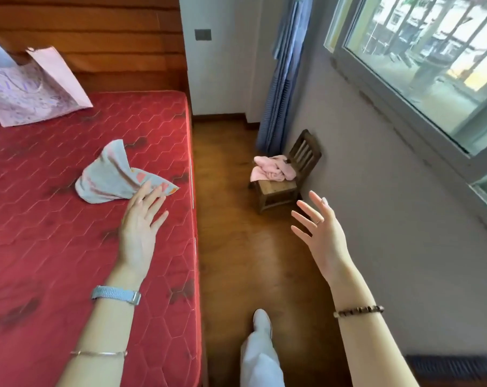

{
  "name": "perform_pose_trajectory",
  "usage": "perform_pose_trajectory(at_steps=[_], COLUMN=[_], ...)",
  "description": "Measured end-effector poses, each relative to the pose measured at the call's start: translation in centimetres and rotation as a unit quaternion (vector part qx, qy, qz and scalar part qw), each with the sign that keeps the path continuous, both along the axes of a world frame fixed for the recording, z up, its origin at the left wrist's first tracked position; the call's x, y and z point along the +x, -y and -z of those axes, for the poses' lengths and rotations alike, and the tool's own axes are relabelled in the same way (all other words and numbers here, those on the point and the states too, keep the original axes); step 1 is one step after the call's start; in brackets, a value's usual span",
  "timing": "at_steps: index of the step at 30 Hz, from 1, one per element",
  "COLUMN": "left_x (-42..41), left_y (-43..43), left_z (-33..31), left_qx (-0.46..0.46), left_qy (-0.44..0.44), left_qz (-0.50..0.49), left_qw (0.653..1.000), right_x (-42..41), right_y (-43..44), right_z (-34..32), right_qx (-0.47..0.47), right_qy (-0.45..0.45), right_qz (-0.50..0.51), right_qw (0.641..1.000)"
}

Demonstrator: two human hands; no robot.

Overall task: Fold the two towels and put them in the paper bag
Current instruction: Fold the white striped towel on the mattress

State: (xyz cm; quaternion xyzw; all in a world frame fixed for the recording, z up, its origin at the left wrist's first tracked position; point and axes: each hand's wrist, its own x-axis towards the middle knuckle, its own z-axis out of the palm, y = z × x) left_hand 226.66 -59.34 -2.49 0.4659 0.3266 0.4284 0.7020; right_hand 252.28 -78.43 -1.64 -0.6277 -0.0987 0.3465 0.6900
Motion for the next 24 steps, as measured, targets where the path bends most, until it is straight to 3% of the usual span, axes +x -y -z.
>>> perform_pose_trajectory(at_steps=[14,24], left_x=[12.1,12.8], left_y=[-9.0,-14.3], left_z=[-0.5,-1.4], left_qx=[-0.018,0.025], left_qy=[-0.014,-0.043], left_qz=[-0.153,-0.221], left_qw=[0.988,0.974], right_x=[16.3,19.7], right_y=[-17.6,-25.9], right_z=[0.6,1.1], right_qx=[0.006,0.048], right_qy=[0.04,0.035], right_qz=[-0.223,-0.31], right_qw=[0.974,0.949])
